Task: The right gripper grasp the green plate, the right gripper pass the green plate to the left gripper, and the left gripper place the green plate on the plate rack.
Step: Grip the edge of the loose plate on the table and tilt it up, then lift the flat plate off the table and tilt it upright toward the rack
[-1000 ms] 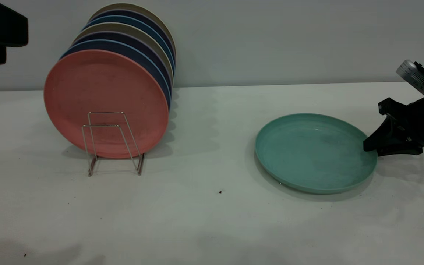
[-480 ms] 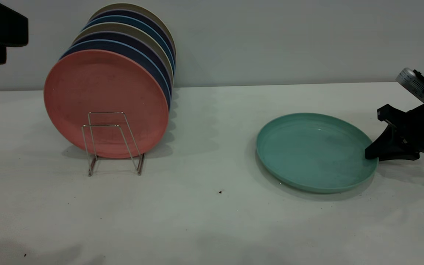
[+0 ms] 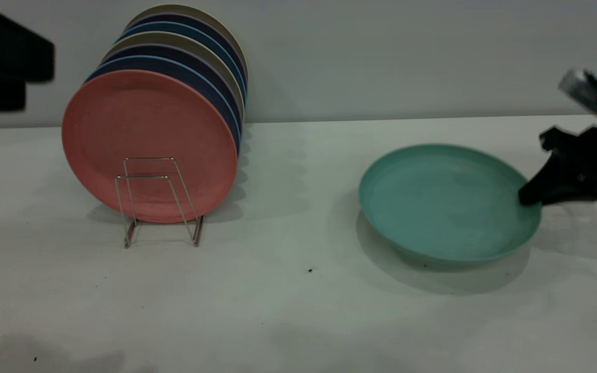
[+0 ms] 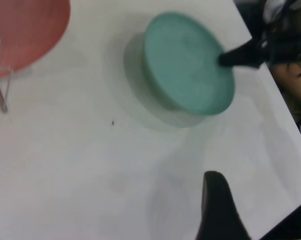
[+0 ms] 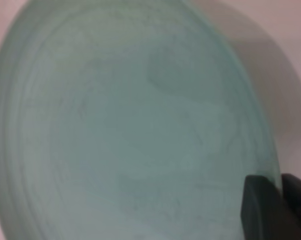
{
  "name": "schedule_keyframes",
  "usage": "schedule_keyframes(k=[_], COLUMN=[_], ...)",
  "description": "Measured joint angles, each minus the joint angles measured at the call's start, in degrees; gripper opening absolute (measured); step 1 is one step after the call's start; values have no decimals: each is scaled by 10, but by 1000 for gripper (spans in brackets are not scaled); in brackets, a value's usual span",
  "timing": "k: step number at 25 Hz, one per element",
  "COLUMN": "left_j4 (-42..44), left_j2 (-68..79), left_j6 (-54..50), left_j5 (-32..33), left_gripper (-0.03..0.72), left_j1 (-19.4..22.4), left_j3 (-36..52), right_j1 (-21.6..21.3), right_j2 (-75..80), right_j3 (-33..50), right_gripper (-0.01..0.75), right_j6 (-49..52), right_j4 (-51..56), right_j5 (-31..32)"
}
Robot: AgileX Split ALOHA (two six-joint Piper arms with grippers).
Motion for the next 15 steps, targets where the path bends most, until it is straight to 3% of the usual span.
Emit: schedule_keyframes(k=[7,15], left_j4=[-71,-145], left_j2=[89,173], left_j6=[63,136], left_j5=[26,22], left_gripper=[470,470], left_j1=[0,0], left_j3=[-1,-4], right_j1=[13,99], right_j2=[-30,-53], right_j3=[0,0], right_gripper=[15,15], right_j6=[-9,-32], right_j4=[21,66], right_j5=[93,117])
